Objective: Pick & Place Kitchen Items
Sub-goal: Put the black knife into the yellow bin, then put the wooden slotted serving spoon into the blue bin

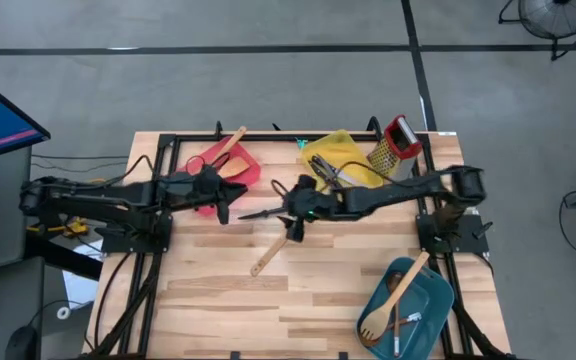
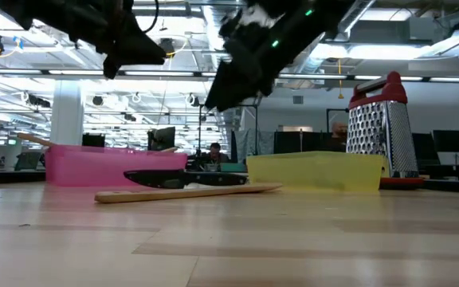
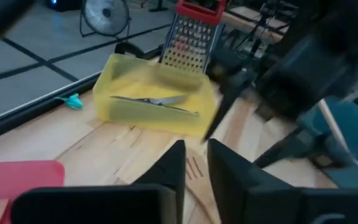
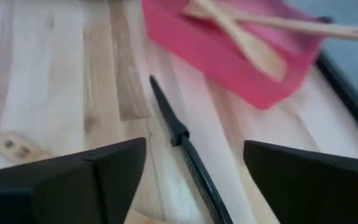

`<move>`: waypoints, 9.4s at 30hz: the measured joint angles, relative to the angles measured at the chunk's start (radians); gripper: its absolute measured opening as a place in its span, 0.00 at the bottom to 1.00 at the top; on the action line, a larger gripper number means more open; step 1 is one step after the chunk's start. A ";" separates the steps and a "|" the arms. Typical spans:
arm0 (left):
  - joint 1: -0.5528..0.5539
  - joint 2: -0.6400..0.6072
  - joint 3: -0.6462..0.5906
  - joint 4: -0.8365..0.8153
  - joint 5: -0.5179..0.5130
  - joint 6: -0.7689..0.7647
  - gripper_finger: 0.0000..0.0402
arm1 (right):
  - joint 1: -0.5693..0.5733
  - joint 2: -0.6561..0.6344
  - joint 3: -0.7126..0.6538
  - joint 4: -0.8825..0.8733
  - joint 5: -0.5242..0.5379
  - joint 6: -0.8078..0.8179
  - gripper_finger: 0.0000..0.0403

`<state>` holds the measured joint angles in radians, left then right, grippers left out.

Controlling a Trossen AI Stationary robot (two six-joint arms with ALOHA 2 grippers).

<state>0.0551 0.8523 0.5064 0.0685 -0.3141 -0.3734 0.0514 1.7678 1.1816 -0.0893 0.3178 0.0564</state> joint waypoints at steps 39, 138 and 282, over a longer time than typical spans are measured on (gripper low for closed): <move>-0.102 -0.093 0.001 0.000 0.035 0.002 0.39 | -0.108 0.268 0.218 -0.334 -0.136 0.128 0.14; -0.106 -0.185 0.002 0.043 0.111 0.051 0.39 | 0.101 -0.027 0.219 -0.144 1.253 -0.616 0.15; -0.437 0.687 0.142 0.130 -0.230 -0.018 0.61 | 0.087 -0.569 0.040 -0.619 0.181 0.518 0.54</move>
<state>-0.3820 1.5397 0.6479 0.1982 -0.5445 -0.3912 0.1380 1.1993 1.2217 -0.7081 0.4988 0.5741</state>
